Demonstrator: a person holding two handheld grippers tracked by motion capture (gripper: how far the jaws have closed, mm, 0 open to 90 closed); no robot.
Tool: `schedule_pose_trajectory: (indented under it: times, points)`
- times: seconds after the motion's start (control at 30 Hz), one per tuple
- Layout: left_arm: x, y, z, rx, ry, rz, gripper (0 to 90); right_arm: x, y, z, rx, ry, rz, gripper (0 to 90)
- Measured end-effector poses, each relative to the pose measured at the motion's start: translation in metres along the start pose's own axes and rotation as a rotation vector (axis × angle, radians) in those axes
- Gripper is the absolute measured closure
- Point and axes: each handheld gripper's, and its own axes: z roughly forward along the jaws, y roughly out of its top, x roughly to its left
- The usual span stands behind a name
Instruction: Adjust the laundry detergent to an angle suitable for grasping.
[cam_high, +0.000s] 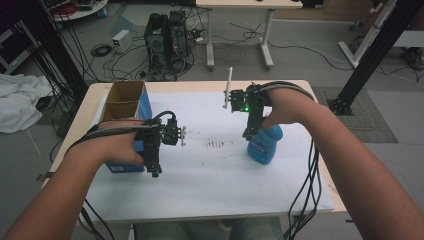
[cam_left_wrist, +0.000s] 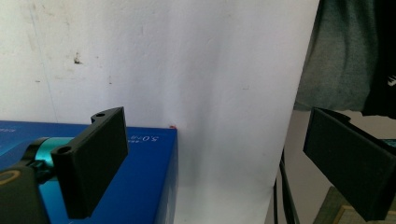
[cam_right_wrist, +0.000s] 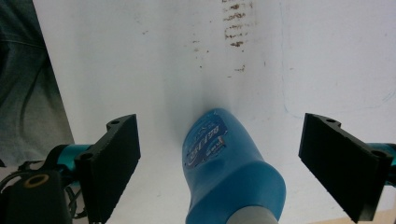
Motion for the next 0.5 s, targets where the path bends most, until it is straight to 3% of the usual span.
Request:
schedule_pose_trajectory:
  times: [0.5]
  points:
    - [-0.0027, 0.0035, -0.0025, -0.004, 0.005, 0.000, 6.7, 0.0013, -0.0011, -0.0014, -0.006, 0.002, 0.005, 11.7]
